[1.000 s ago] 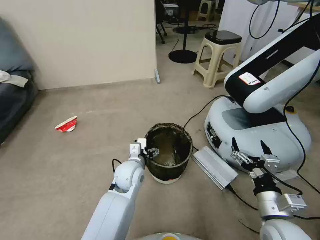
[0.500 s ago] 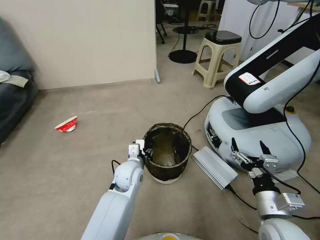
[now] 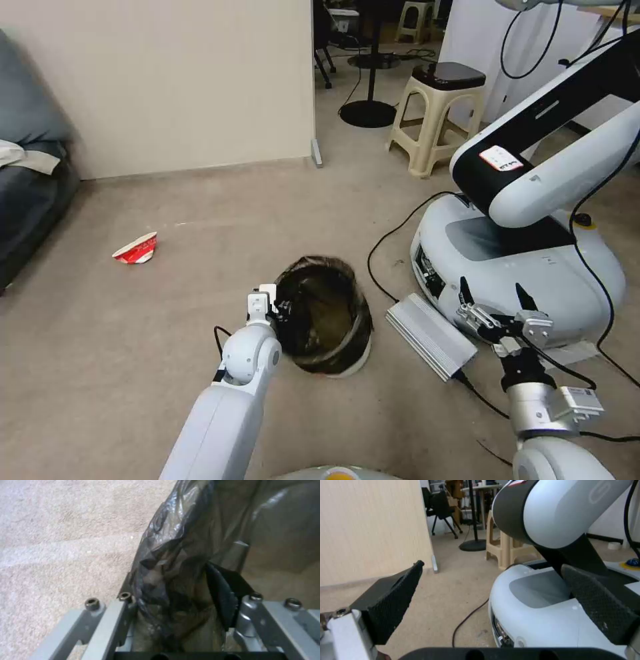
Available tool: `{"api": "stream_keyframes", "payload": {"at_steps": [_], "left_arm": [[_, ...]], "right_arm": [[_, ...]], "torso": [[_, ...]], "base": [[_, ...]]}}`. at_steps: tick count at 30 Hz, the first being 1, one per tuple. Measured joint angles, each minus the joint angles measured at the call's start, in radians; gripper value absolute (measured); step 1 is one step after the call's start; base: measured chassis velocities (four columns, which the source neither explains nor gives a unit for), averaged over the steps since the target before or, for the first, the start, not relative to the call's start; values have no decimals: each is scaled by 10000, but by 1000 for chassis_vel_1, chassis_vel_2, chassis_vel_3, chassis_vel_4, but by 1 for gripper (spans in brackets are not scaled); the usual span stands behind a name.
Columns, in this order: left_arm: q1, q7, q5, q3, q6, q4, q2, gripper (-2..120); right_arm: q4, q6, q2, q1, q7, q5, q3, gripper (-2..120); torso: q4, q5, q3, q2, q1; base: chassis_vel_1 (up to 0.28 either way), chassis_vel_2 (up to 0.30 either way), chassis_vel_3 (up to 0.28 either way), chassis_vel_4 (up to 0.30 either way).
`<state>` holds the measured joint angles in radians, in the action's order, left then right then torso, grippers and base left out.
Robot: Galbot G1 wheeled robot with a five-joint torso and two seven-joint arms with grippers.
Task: Pick up the trash can from the floor.
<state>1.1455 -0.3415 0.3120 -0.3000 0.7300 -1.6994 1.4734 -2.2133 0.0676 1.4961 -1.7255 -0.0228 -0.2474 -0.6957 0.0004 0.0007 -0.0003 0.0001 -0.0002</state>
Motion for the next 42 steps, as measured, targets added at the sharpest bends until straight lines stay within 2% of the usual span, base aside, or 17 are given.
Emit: {"api": "stream_keyframes", "payload": {"at_steps": [3,13,19,22,26,42], "left_arm": [[41,-1,0,-44,-2,37,0,31],[197,13,26,-103,1,-157,-11,30],[293,90,157,-157,16,-410,27,21],[414,141,422,-170,45,-819,22,11],[506,147,570,-185,59,-1163,-35,5],[843,98,881,-469,54,-1953,-32,1]], "right_arm": [[1,17,7,-12,-5,8,4,100],[-13,58,19,-43,-20,26,12,100],[-44,64,8,-56,-23,28,12,100],[-56,80,-13,-75,-23,28,4,100],[-77,89,-29,-83,-23,28,-4,100],[-96,125,-62,-108,-10,26,-27,100]], "torso": [[0,0,0,1,0],[-4,-10,3,0,1],[-8,-14,3,-1,1],[-12,-19,5,-2,2],[-14,-17,5,-3,3],[-3,-6,4,-3,3]], "base": [[0,0,0,0],[0,0,0,0],[0,0,0,0],[0,0,0,0],[0,0,0,0],[0,0,0,0]]}}
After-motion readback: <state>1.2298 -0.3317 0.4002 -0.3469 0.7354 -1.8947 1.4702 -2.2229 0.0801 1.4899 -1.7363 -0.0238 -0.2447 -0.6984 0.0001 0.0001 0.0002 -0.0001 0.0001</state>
